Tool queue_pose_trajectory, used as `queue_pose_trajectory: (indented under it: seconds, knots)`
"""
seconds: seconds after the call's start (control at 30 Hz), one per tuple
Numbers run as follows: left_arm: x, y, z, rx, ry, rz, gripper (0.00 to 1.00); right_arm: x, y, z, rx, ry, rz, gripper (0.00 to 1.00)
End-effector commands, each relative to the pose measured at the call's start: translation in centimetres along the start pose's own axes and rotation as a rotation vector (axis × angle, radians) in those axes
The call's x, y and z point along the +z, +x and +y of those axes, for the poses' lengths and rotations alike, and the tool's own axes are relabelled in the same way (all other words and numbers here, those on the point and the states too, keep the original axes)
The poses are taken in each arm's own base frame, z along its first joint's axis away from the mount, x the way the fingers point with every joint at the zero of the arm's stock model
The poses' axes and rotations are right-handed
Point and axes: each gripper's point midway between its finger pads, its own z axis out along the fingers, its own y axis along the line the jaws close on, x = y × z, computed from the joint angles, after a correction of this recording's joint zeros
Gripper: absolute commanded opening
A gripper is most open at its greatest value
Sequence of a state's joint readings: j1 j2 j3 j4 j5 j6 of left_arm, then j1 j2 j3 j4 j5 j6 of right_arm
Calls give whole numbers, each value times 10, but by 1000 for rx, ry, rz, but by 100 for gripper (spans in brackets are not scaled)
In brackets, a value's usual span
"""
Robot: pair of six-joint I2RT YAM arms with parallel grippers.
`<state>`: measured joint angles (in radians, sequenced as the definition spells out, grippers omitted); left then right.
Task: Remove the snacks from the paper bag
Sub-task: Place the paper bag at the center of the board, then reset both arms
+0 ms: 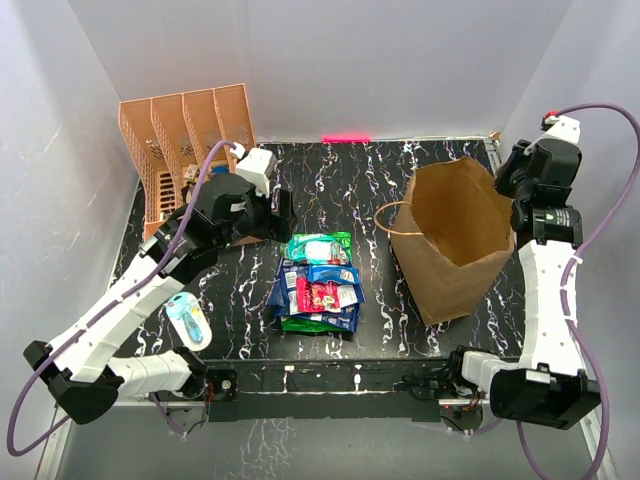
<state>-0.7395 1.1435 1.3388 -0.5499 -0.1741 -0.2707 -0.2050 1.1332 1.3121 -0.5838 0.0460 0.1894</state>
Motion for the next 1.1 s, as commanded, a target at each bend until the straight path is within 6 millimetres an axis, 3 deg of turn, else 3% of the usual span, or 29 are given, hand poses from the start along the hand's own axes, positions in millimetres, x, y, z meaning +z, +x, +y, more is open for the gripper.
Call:
queue_pose_trajectory:
  seconds: [0.0,0.1,0.17,0.33,0.4,0.5,0.67,0.87,1.07]
  knots:
    - [-10,-24,6,11,-29,-82,81,-33,-49,10,-46,-42,-114,36]
    - [-19,-46,8,16,-52,-132,89,-57,-72,18,-55,-74,-127,64]
    - [-29,-65,10,14,-69,-183,97,-79,-87,26,-64,-107,-149,74]
    - [-72,-116,19,2,-110,-349,99,-134,-109,64,-125,-287,-254,93]
    - [-89,-131,21,1,-113,-407,98,-143,-109,67,-138,-290,-276,96]
    - [-110,-145,23,-5,-113,-460,98,-145,-107,54,-135,-209,-274,97]
    - [-141,-159,33,-14,-147,-529,98,-176,-115,69,-156,-316,-352,98]
    - [-197,-179,41,-51,-130,-694,98,-255,-126,107,-198,-618,-514,98]
    - [-249,-178,53,-94,-115,-833,98,-325,-148,101,-160,-692,-701,98]
